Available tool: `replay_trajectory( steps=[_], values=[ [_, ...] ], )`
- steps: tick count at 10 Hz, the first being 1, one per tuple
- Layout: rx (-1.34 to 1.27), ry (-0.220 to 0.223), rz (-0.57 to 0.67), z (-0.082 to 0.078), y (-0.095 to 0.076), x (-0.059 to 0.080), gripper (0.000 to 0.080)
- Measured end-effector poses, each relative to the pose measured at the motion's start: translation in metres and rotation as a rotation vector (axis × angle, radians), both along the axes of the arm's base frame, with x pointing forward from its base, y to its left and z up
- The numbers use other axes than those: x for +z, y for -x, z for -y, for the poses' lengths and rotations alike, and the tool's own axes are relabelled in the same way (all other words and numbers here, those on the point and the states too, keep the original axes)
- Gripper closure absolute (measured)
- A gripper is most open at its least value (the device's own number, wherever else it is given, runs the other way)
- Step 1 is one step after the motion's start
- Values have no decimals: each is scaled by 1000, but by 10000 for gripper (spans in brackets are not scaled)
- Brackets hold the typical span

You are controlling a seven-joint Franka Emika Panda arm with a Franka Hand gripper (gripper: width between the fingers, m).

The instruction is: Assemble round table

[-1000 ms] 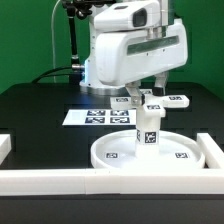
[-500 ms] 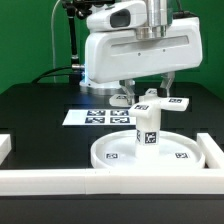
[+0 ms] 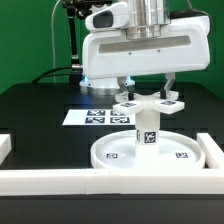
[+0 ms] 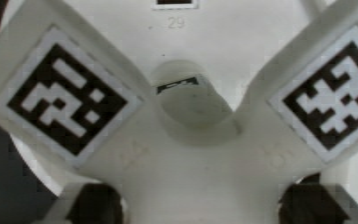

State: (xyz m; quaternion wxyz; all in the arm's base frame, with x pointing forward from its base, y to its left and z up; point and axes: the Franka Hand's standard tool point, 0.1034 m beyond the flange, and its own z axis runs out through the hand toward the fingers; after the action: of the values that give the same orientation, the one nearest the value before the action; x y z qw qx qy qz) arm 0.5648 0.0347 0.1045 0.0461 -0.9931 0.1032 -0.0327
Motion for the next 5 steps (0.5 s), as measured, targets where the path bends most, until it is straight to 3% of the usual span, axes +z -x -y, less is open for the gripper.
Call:
replay_trajectory(
  steps=[5],
  values=[
    [-244,-18,-25,0,0,0,361]
  ],
)
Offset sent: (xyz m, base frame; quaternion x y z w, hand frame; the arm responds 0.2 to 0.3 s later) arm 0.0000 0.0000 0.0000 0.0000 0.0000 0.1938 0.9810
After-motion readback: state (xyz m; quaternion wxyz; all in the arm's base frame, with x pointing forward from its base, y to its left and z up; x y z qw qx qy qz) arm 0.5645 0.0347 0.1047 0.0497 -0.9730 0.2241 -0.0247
